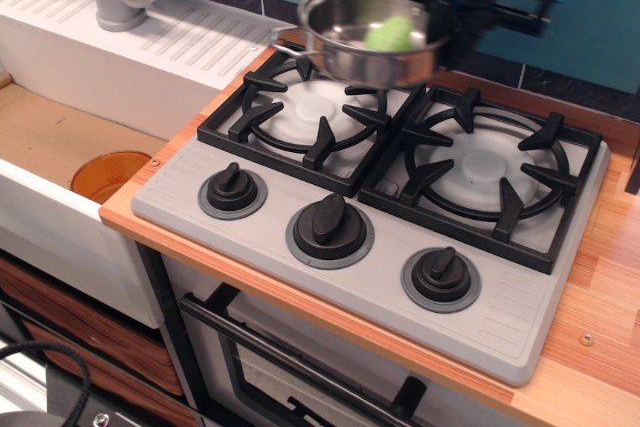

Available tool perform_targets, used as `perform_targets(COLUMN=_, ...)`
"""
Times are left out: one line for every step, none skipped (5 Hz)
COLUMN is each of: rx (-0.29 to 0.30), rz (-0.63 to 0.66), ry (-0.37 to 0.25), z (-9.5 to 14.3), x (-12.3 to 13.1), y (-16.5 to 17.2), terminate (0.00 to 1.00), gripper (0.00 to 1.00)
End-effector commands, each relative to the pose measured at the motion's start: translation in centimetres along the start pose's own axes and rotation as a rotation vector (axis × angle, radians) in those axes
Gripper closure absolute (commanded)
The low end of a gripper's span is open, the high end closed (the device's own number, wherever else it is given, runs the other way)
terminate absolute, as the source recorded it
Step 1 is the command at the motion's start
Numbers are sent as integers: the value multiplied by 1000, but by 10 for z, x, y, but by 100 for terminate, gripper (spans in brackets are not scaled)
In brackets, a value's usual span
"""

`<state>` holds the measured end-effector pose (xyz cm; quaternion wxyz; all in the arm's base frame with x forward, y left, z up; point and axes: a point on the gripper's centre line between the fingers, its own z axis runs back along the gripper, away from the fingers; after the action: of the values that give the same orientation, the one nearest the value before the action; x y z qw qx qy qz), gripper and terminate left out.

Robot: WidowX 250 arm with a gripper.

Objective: Put cauliflower in pot or pan an put pot or pan on stove

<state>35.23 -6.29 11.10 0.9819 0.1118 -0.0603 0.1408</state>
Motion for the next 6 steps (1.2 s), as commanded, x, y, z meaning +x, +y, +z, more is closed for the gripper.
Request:
perform_targets(rx=-44, rz=61, ry=-112, z=25, x=-10, y=-39, terminate=0, gripper=100)
perform_targets(rx=-69, rz=70, ry=-135, z=8, x=-10, y=-54, terminate=0, gripper=100)
perform_targets(rx=-106, rz=74, ry=-156, z=-11, x=-3, y=-62, terminate=0, gripper=100)
perform_targets(rx=-125, rz=86, ry=-185, z=-30, x=6, y=-70, terminate=0, gripper=100)
perform_targets(rx=-143, rz=92, ry=-200, z=-43, x=10, y=-74, terminate=0, gripper=100)
perform_targets(rx=-128, rz=92, ry=-189, z=-44, x=11, y=-76, terminate=0, gripper=0)
